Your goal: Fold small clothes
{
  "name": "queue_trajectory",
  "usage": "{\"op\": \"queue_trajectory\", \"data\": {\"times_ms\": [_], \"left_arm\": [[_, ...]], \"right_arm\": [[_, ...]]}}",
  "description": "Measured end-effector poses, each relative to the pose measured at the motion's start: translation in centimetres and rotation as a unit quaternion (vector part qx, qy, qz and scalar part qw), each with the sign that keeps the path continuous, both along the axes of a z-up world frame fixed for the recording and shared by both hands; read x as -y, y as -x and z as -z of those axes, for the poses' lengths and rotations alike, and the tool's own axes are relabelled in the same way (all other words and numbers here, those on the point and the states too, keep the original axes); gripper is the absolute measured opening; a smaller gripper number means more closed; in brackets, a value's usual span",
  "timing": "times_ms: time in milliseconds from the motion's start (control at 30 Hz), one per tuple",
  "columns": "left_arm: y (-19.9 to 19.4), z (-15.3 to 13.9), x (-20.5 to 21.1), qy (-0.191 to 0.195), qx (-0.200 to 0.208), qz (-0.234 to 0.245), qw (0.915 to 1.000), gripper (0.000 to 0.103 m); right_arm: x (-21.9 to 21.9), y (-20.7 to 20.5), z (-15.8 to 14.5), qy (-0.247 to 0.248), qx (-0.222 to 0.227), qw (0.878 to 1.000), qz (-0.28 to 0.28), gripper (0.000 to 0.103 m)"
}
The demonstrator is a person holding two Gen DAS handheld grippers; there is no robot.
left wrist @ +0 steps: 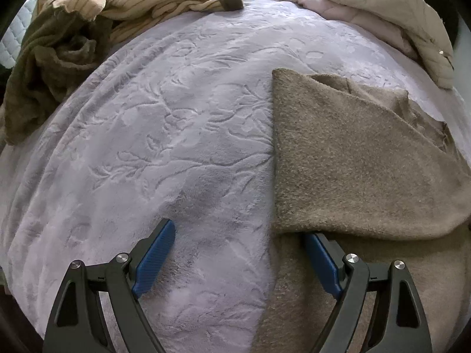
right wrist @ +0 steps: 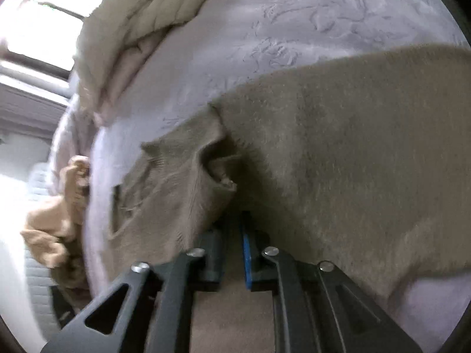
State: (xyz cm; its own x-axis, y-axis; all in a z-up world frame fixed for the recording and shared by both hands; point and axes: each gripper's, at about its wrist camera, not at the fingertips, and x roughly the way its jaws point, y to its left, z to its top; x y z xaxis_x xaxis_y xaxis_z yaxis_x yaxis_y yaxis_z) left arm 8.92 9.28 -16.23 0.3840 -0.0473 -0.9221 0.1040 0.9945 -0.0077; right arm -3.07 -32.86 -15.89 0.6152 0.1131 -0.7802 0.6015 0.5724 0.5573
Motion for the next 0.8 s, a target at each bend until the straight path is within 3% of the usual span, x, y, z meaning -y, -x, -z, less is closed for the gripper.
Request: {"op": "queue_trajectory", "data": {"times_ms": [33,67,167,233,267,300,333,467,533,633,733,800], "left_arm": [[0.0,-0.2,0.1,-0.005,0.004,-0.003,1.0,0.087],[0.2,-0.4,0.2,-0.011,0.009,-0.006,0.9999,0.087],[0.3,-0.8,0.1,-0.018,0.016,-0.009,0.9997,0.087],[0.5,-1.1,0.1,-0.024,0.021,-0.008,0.9995,0.087],[0.5,-1.1,0.0,-0.027,0.023,-0.008,0.9993,0.087],[0.4,-1.2,-0.1,-0.029,0.026,-0.008,0.9992,0.087],[0.5,-1.2,-0.2,-0.032,0.03,-0.009,0.999,0.087],[0.4,-0.4,-0.9,-0.03,0.025,-0.014,0.9991,0.09],[0.5,-0.7,-1.2,-0.027,0.024,-0.011,0.9993,0.09],[0.7,-1.5,-1.3,-0.027,0.029,0.005,0.9992,0.09],[0.8,-2.0,-2.0,-0.064,0.029,0.0,0.9976,0.09],[0.9,-2.2,-3.2,-0.067,0.019,-0.015,0.9975,0.09]], "right_arm": [[-0.2,0.1,-0.2,-0.002,0.004,1.0,-0.004,0.052],[-0.6,0.0,-0.4,-0.003,0.011,1.0,-0.008,0.078],[-1.1,-1.2,-1.1,-0.002,0.015,1.0,-0.016,0.081],[-1.3,-2.5,-0.9,-0.01,-0.002,1.0,-0.017,0.076],[-1.2,-2.7,-1.0,-0.007,-0.01,1.0,-0.016,0.055],[-1.2,-2.9,-1.1,0.001,-0.019,1.0,-0.02,0.019],[-1.4,-3.3,-1.3,0.017,-0.035,0.999,-0.031,0.007],[-1.5,-2.7,-2.9,0.059,-0.012,0.996,-0.063,0.008],[-0.8,-2.6,-1.6,0.062,-0.032,0.995,-0.066,0.008],[0.5,-1.7,1.1,0.025,-0.045,0.997,-0.053,0.008],[1.1,-0.6,1.3,-0.004,-0.027,0.999,-0.039,0.01],[1.3,-0.1,1.0,-0.012,-0.03,0.999,-0.042,0.012]]}}
